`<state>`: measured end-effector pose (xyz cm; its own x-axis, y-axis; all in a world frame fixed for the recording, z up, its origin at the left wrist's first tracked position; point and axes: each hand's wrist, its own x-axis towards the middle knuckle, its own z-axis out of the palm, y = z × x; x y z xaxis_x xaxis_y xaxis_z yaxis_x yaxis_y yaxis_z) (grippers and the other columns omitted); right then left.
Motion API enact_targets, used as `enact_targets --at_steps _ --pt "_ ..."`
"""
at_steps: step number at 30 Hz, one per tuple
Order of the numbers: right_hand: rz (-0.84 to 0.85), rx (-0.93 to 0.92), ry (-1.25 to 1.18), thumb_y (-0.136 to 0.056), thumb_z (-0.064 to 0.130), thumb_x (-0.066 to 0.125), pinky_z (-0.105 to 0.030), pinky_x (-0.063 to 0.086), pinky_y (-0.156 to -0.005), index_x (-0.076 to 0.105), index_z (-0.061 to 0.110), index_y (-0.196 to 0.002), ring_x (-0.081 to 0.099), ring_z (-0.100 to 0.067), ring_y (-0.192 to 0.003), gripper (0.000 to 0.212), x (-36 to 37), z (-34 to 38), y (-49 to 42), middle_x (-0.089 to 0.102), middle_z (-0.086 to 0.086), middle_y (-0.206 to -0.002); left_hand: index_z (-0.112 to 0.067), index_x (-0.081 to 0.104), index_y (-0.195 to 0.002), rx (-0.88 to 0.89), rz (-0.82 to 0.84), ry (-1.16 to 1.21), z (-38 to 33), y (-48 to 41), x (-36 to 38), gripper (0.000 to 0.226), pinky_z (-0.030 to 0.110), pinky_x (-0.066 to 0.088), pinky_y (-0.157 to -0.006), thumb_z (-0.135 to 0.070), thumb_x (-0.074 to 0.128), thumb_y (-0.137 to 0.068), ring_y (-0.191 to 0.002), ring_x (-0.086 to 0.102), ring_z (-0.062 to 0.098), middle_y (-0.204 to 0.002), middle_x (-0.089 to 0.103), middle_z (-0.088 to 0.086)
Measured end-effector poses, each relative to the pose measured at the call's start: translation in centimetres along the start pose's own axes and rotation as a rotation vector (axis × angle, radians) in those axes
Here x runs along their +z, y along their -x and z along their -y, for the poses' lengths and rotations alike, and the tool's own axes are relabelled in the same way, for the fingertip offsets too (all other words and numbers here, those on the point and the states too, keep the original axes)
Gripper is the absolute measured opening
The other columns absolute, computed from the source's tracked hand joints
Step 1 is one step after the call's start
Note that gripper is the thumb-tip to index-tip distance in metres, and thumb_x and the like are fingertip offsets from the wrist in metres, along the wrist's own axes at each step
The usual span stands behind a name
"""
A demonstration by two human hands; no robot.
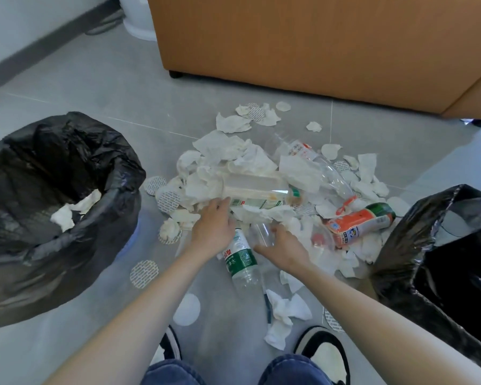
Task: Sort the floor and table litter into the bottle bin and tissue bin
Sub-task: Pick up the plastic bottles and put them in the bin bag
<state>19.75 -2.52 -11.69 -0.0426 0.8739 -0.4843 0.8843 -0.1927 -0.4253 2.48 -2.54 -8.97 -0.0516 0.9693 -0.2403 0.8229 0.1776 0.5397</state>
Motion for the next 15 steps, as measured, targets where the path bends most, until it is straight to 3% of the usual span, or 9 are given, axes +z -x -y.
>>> enact_targets --at_steps 5,8,12,15 --pt "0.013 0.06 -0.114 -0.076 0.054 0.068 -0.036 0.047 -0.091 0.035 0.012 -0.138 0.052 -0.023 -0.119 0.082 0.2 0.0 0.4 0.053 -0.004 -0.134 -0.031 0.012 -0.148 -0.286 0.077 0.213 0.1 0.8 3.3 0.074 0.044 0.034 -0.103 -0.036 0.055 -0.088 -0.135 0.023 0.035 -0.148 0.018 0.012" --pt "-0.025 0.056 -0.224 -0.075 0.048 0.071 -0.032 0.046 -0.085 0.036 0.015 -0.136 0.055 -0.021 -0.111 0.078 -0.7 -0.2 1.1 0.054 -0.002 -0.128 -0.037 0.009 -0.148 -0.325 0.106 0.25 0.9 1.2 4.3 0.081 0.043 0.037 -0.105 -0.036 0.059 -0.085 -0.134 0.028 0.035 -0.147 0.017 0.012" --pt "-0.05 0.073 -0.411 -0.076 0.049 0.07 -0.036 0.051 -0.085 0.04 0.018 -0.133 0.057 -0.019 -0.101 0.071 -2.9 -0.6 2.0 0.056 -0.002 -0.116 -0.042 0.009 -0.147 -0.43 0.09 0.526 1.2 1.4 4.9 0.091 0.037 0.048 -0.093 -0.031 0.069 -0.08 -0.115 0.052 0.032 -0.139 0.032 0.014" --pt "-0.033 0.123 -0.632 -0.08 0.047 0.068 -0.037 0.058 -0.073 0.046 0.02 -0.128 0.058 -0.016 -0.095 0.06 -5.0 -0.7 3.6 0.056 -0.002 -0.115 -0.026 0.023 -0.141 -0.535 0.089 0.722 0.7 1.8 5.5 0.091 0.038 0.053 -0.085 -0.024 0.079 -0.07 -0.106 0.058 0.028 -0.13 0.05 0.01"
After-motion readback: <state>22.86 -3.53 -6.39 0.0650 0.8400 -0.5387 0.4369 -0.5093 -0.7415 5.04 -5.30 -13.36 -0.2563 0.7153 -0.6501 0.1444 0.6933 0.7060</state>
